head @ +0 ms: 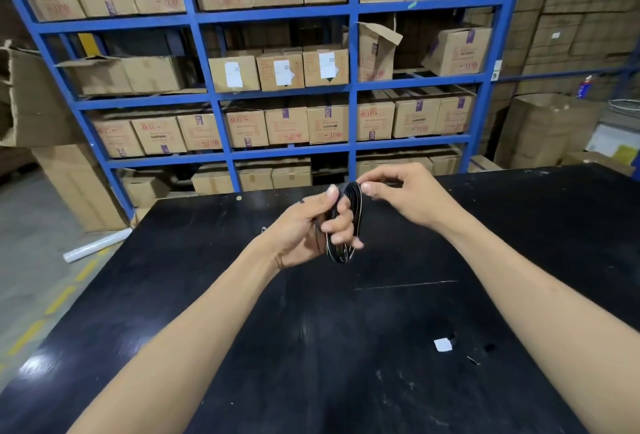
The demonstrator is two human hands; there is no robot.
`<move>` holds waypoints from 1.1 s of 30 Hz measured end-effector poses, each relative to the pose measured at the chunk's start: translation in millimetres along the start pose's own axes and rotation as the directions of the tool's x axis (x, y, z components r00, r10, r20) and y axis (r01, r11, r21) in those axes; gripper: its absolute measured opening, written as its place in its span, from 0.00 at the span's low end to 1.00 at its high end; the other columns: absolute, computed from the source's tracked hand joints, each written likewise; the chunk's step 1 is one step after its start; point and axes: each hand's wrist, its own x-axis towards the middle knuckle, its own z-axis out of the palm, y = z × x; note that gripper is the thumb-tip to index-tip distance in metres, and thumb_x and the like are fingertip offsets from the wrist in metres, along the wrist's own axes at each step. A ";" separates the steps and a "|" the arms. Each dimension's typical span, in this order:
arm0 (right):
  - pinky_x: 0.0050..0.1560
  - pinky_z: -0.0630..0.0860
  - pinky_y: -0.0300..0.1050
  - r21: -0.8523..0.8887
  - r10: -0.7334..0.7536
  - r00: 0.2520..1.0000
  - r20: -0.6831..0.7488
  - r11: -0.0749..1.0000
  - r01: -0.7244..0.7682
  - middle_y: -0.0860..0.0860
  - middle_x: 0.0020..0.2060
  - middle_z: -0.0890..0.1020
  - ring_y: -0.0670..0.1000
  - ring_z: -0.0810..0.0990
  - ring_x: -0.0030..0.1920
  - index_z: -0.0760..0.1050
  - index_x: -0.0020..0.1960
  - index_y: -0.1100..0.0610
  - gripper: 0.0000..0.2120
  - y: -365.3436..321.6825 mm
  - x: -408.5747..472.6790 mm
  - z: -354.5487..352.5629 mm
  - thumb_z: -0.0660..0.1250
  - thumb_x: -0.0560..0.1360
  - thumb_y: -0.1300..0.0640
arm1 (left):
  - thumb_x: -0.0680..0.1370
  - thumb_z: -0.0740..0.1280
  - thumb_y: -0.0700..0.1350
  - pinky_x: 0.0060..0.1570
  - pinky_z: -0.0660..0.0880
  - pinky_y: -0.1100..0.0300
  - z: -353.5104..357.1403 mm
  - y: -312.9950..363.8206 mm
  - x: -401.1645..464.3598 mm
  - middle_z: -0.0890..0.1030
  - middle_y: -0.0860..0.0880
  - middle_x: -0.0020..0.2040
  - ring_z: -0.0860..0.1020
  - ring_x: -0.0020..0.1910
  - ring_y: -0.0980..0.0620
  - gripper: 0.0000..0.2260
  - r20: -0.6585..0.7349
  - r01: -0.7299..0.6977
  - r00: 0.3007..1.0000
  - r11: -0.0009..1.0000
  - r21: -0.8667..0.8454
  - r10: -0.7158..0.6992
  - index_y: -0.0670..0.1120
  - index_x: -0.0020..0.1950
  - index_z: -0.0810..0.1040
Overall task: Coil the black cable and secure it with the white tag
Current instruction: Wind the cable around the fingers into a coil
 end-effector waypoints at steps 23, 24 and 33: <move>0.62 0.74 0.63 0.450 0.143 0.989 0.043 0.881 -0.147 0.52 0.43 0.78 0.49 0.75 0.47 0.77 0.53 0.56 0.25 -38.0 -35.6 52.6 0.62 0.78 0.34 | 0.76 0.58 0.70 0.20 0.56 0.64 6.5 9.1 1.6 0.58 0.50 0.17 0.56 0.16 0.52 0.33 -0.041 -0.082 0.996 0.957 -0.280 0.073 0.48 0.22 0.60; 0.63 0.73 0.65 0.490 0.153 0.986 0.060 0.856 -0.163 0.52 0.44 0.78 0.50 0.76 0.47 0.77 0.54 0.58 0.25 -38.2 -35.5 53.1 0.62 0.79 0.36 | 0.77 0.58 0.70 0.20 0.56 0.63 6.3 9.8 2.4 0.59 0.50 0.18 0.57 0.16 0.52 0.33 0.001 -0.066 0.998 0.956 -0.285 0.069 0.48 0.22 0.60; 0.51 0.80 0.39 0.618 0.229 0.960 -0.162 0.781 -0.082 0.45 0.52 0.88 0.43 0.85 0.52 0.84 0.58 0.47 0.10 -33.8 -23.3 54.6 0.69 0.81 0.59 | 0.77 0.60 0.68 0.21 0.63 0.61 1.4 5.6 12.6 0.61 0.49 0.17 0.58 0.16 0.52 0.32 -0.384 -0.131 0.920 0.986 -0.105 0.081 0.47 0.23 0.60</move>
